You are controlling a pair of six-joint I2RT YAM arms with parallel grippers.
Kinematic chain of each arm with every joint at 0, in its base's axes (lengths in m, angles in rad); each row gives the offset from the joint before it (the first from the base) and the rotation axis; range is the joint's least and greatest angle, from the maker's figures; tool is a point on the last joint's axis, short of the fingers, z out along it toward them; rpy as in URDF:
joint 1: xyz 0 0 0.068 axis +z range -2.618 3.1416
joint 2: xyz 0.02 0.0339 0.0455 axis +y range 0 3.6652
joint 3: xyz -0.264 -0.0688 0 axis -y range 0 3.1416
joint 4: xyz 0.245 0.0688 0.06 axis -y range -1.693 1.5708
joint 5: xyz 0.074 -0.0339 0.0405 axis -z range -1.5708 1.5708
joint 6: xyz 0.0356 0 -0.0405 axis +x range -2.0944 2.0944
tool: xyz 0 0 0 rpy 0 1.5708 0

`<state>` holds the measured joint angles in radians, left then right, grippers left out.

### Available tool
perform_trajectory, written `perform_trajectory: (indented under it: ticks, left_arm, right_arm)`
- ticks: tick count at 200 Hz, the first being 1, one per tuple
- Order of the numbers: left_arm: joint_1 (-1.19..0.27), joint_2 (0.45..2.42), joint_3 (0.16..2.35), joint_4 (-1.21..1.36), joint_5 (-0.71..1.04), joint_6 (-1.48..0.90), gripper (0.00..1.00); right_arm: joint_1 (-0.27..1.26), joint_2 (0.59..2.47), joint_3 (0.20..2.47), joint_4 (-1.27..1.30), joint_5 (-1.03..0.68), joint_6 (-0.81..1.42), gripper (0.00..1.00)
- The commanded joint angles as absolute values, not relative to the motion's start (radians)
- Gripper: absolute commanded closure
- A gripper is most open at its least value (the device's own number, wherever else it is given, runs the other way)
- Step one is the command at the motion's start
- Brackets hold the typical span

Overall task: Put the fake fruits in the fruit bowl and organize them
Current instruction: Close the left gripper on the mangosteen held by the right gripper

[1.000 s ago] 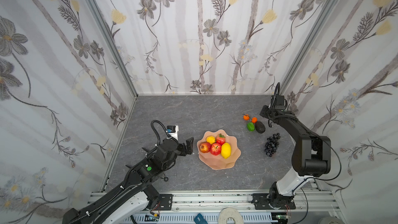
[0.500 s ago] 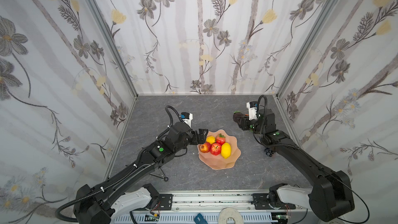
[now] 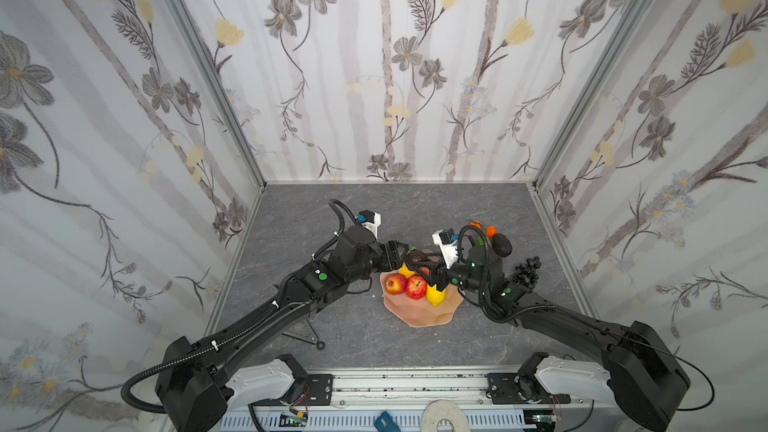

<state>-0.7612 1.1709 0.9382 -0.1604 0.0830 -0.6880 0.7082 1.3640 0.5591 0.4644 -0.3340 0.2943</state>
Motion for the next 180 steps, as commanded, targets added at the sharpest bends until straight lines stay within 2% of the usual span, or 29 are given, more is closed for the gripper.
perform_trajectory:
  ticks: [1,108,180]
  left_arm:
    - [-0.759,1.173,0.943,-0.129,0.098,-0.739,0.32]
    - [-0.759,1.184,0.934,-0.124,0.118,-0.787,0.54]
    - [-0.758,1.187,0.933,-0.130,0.116,-0.781,0.59]
  right_arm:
    - [0.742,1.348,0.528,0.622,-0.297,0.278,0.52]
    - [0.822,1.312,0.444,0.732,-0.209,0.238,0.54]
    - [0.865,1.308,0.443,0.739,-0.186,0.229,0.54]
